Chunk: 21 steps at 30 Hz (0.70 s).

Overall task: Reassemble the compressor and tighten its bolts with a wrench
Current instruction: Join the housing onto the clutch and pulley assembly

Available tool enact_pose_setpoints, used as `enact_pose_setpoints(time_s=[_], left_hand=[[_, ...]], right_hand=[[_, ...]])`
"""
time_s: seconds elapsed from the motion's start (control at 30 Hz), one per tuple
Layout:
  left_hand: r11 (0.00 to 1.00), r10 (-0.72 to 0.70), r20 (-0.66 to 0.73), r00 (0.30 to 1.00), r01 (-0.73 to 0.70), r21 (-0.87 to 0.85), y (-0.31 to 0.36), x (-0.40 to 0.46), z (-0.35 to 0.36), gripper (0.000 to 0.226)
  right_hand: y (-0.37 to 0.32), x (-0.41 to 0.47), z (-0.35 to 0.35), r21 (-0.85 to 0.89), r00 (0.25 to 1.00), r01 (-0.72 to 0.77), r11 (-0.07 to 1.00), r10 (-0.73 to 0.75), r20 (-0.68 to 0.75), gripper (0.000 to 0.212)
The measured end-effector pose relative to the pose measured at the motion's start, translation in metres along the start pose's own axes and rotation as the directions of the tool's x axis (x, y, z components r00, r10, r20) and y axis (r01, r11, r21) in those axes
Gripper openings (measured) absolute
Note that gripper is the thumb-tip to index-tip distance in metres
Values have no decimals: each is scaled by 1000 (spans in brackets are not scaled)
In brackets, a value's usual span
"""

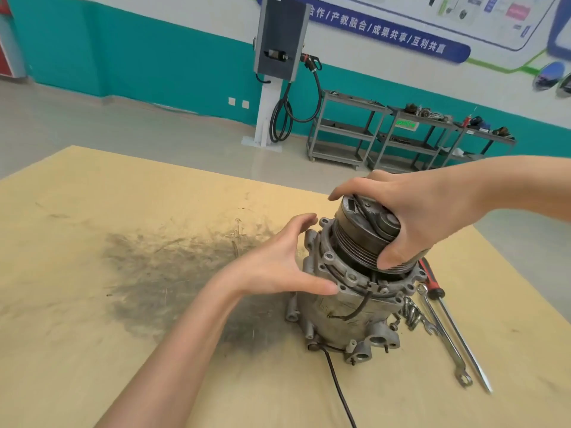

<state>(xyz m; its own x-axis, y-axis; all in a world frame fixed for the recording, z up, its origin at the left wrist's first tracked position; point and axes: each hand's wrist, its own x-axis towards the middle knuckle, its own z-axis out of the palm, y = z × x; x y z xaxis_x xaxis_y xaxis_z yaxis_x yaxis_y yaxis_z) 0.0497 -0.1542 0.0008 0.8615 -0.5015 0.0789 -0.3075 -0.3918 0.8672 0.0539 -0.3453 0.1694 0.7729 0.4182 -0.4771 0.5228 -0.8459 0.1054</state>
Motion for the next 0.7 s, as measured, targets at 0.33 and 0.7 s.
enact_pose_setpoints(time_s=[0.33,0.7], left_hand=[[981,74,-110,991,-92,-171,-22,12,13,104],[987,56,-140,989,-76,-139,-25,14,14,113]], right_hand=[[9,0,3,41,984,163,986,-159,-82,85],[9,4,14,-237,926,123,964,-197,-321,108]])
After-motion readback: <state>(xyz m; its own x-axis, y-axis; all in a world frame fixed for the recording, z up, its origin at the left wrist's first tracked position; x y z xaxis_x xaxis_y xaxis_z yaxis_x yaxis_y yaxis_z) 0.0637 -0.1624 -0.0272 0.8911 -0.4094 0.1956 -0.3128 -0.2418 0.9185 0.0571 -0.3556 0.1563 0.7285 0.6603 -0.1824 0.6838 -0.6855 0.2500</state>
